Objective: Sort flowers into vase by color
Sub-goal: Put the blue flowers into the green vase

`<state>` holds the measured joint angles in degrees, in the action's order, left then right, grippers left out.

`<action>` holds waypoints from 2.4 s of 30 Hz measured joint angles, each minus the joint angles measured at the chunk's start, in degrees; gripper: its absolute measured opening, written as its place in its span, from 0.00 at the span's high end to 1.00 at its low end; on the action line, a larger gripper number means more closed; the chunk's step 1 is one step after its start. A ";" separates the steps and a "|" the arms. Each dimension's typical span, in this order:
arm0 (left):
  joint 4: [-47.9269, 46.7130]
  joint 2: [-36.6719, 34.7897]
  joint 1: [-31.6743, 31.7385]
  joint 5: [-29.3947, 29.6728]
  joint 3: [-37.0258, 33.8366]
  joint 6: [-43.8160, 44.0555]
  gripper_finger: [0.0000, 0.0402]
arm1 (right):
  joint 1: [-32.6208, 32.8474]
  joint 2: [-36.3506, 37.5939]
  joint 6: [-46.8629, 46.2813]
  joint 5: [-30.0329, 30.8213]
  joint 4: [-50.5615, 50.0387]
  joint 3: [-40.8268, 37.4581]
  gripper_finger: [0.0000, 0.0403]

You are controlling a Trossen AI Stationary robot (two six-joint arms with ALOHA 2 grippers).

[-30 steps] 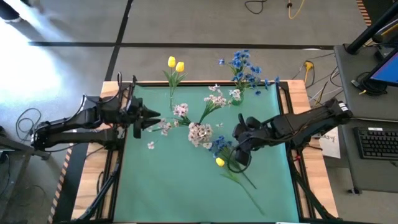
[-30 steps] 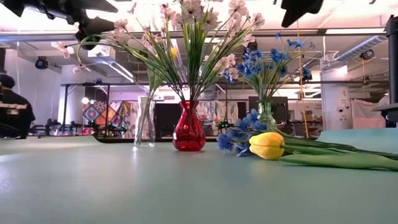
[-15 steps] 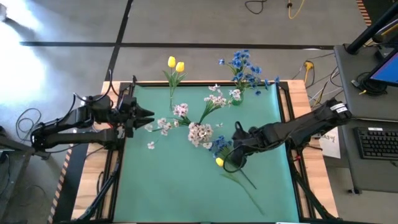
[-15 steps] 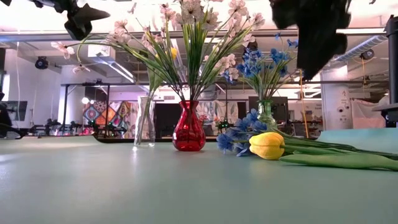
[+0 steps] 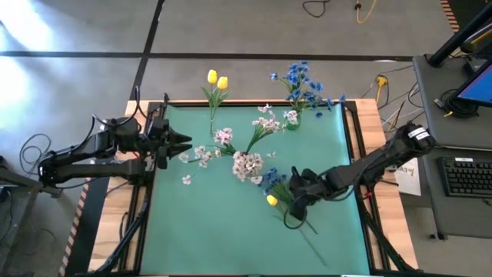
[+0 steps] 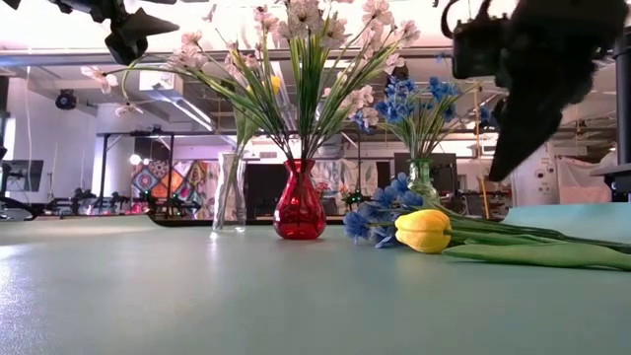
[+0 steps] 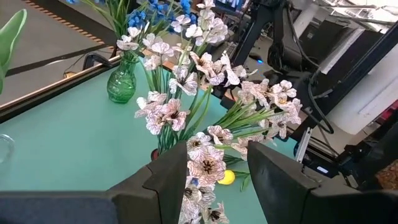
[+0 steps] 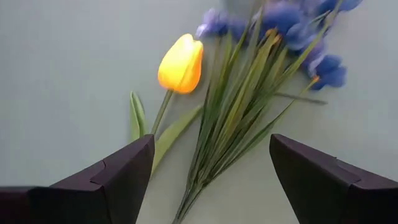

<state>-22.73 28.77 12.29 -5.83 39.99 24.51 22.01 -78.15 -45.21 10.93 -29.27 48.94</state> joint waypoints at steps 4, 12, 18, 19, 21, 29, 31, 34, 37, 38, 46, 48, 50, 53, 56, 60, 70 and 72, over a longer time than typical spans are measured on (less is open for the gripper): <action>-0.12 0.00 0.00 -0.01 0.00 -0.73 0.61 | 3.15 0.00 -1.78 4.05 3.17 -1.57 0.25; -1.52 0.00 0.00 -0.08 -0.02 -1.48 0.61 | 4.73 -0.16 -4.91 10.21 3.51 -1.59 0.28; -2.11 -0.04 -0.10 -0.12 -0.02 -1.49 0.61 | 4.75 -5.09 -2.87 11.63 4.45 -1.58 0.27; -2.09 -0.04 -0.11 -0.12 -0.02 -1.48 0.61 | 4.74 -6.38 -2.79 11.74 4.32 -1.58 0.26; -2.07 -0.17 -0.11 -0.14 -0.04 -1.49 0.61 | 4.73 -8.70 -2.78 12.56 4.54 -1.61 0.23; -1.94 -0.49 -0.11 -0.08 -0.04 -1.59 0.61 | 3.38 -14.47 -6.87 11.07 4.71 -0.48 0.16; -1.92 -0.39 -0.11 0.43 -0.04 -1.95 0.61 | 2.66 -15.09 -7.79 10.30 4.76 -0.44 0.16; -1.92 -0.22 -0.09 0.66 -0.04 -2.42 0.61 | 1.40 -15.61 -7.78 8.34 4.85 -0.31 0.19; -1.85 -0.28 -0.11 0.66 -0.04 -2.51 0.61 | 0.47 -15.78 -7.80 7.96 4.99 -0.29 0.25; -1.85 -0.26 -0.09 0.69 -0.04 -2.53 0.61 | 0.15 -15.67 -7.79 7.69 4.96 -0.29 0.28; -1.83 -0.20 -0.11 0.84 -0.04 -2.86 0.61 | -2.02 -14.87 -7.87 5.13 4.50 -0.44 0.58; -1.83 -0.20 -0.10 0.84 -0.04 -2.84 0.61 | -2.03 -14.80 -7.95 5.10 4.54 -0.45 0.65; -1.83 -0.20 -0.10 0.86 -0.04 -2.84 0.61 | -2.03 -14.57 -8.23 5.01 4.50 -0.47 0.71; -1.83 -0.20 -0.10 0.86 -0.04 -2.84 0.61 | -2.02 -14.02 -8.29 4.91 4.26 -0.56 0.79; -1.83 -0.20 -0.09 0.86 -0.04 -2.84 0.61 | -1.98 -13.24 -8.33 4.92 4.04 -0.58 0.86; -1.81 -0.15 -0.10 0.86 -0.04 -2.84 0.61 | -1.92 -11.68 -8.26 5.13 3.66 -0.58 0.92; -1.78 -0.04 -0.10 0.88 -0.04 -2.82 0.61 | -0.08 -1.89 -9.64 16.94 1.72 -1.48 0.94; -1.71 0.02 -0.11 0.88 -0.04 -2.82 0.61 | 0.07 0.96 -9.81 20.03 1.63 -2.07 0.94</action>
<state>-24.44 28.80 12.19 -4.95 39.94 21.69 22.08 -77.18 -55.02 30.95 -27.65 46.87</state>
